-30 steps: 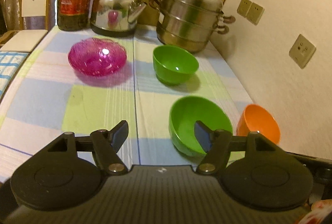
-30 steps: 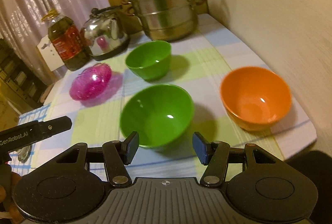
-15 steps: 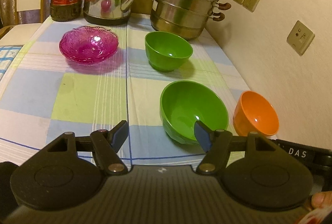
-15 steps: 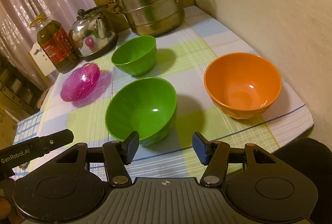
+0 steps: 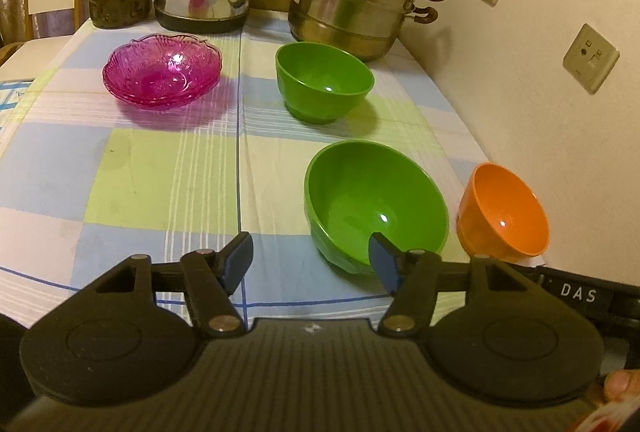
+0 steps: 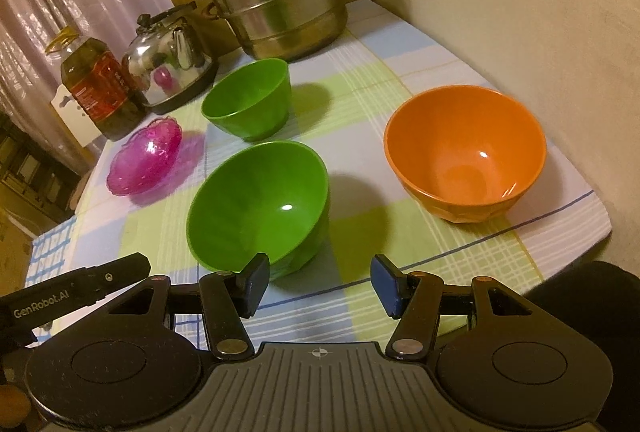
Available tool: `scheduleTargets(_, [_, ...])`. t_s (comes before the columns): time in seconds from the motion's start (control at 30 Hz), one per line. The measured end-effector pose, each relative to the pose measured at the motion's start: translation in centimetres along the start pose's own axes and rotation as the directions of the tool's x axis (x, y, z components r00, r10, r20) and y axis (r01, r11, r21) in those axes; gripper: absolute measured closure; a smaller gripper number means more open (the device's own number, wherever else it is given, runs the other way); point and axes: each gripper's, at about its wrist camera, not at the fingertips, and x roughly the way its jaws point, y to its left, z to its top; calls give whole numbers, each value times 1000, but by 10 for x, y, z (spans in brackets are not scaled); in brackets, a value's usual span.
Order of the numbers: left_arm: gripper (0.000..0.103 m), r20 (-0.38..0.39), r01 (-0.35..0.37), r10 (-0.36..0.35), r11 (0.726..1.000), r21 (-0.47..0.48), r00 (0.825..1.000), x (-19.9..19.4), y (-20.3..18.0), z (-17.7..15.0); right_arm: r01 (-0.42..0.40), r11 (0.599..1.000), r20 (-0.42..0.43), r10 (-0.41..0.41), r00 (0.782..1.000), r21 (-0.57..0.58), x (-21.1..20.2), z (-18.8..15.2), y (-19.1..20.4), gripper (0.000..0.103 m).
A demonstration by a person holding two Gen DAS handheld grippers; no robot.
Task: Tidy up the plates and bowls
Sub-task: 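Move both grippers to the rim of the large green bowl, then close both grippers side by side on the green bowl's rim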
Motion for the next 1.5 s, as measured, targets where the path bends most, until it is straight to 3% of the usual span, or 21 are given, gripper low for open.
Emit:
scheduleTargets(0.5, [57,-13,4,-3,1000,22,1000,46,-2,17,-4,1000,-1,4,1000,9,32,18,-3,46])
scheduleTargets(0.6, [60,-22,3,-3,1000,20,1000,57,0,19,-2,1000,-13,2,1000,6,43,21,-3,56])
scheduleTargets(0.9, [73,-59,9,-8,1000,12,998,84,5,21,8,1000,-57,-7,998,18,74,27,-7,72])
scheduleTargets(1.07, [84,-70,11,-10,1000,11,998,91,6,21,3,1000,-70,-2,998,27,82,29,-8,77])
scheduleTargets(1.3, [91,-79,28,-27,1000,7,997,98,6,23,-3,1000,-81,5,997,25,90,31,-5,86])
scheduleTargets(1.5, [92,-83,29,-28,1000,9,996,99,4,23,12,1000,-78,-11,997,7,92,31,-2,87])
